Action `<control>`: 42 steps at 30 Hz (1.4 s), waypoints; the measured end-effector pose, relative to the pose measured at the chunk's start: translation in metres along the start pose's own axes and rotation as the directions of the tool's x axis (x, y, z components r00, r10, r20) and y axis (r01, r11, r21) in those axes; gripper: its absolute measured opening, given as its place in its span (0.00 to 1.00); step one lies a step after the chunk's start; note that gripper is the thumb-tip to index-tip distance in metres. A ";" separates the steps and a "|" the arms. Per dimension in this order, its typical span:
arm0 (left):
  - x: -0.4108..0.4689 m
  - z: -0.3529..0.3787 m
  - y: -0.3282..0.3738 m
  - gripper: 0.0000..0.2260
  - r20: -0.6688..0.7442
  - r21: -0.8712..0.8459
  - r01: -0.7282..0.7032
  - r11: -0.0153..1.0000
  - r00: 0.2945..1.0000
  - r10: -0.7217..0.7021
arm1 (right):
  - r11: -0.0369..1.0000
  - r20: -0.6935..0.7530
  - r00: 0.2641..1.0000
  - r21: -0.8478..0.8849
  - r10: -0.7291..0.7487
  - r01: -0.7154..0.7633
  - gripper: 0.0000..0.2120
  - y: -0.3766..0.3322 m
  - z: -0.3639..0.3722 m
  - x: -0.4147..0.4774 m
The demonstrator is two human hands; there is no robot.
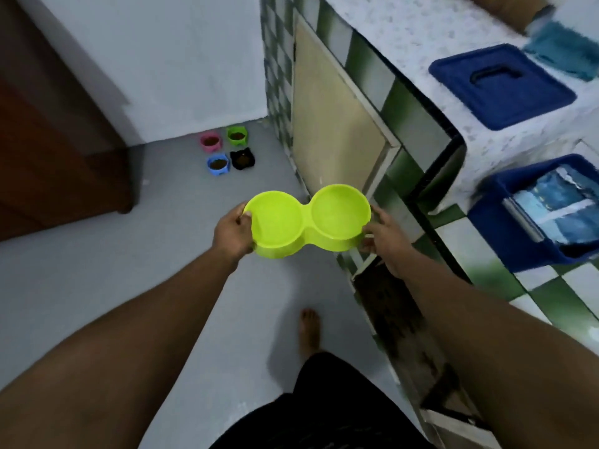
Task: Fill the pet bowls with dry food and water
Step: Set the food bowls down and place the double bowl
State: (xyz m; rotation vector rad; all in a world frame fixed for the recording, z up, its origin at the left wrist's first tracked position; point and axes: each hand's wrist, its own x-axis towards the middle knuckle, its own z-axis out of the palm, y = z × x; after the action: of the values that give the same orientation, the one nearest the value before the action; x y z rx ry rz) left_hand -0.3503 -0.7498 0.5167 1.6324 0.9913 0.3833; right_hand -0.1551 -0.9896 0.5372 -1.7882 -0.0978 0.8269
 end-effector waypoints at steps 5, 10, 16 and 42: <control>0.061 -0.043 -0.012 0.18 -0.171 -0.026 0.023 0.999 0.985 -0.027 | 1.000 0.151 0.988 0.015 0.014 -0.017 0.27 -0.037 0.071 0.085; 0.116 -0.069 -0.013 0.14 -0.332 -0.063 0.045 0.997 0.941 -0.063 | 0.998 0.260 0.965 -0.055 0.030 -0.016 0.26 -0.079 0.132 0.165; 0.183 -0.101 -0.012 0.13 -0.451 -0.159 0.124 0.979 0.873 -0.184 | 0.990 0.376 0.925 -0.138 0.057 -0.006 0.30 -0.141 0.209 0.256; 0.626 -0.233 -0.156 0.15 -0.402 -0.571 0.301 0.764 0.709 -0.580 | 0.799 0.519 0.854 -0.502 -0.030 0.333 0.29 -0.228 0.634 0.705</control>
State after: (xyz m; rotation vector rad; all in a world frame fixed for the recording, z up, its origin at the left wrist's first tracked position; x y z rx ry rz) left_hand -0.2042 -0.1180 0.2924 0.7772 1.5660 0.7208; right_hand 0.0849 -0.0749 0.3003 -2.0321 -0.9463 1.1731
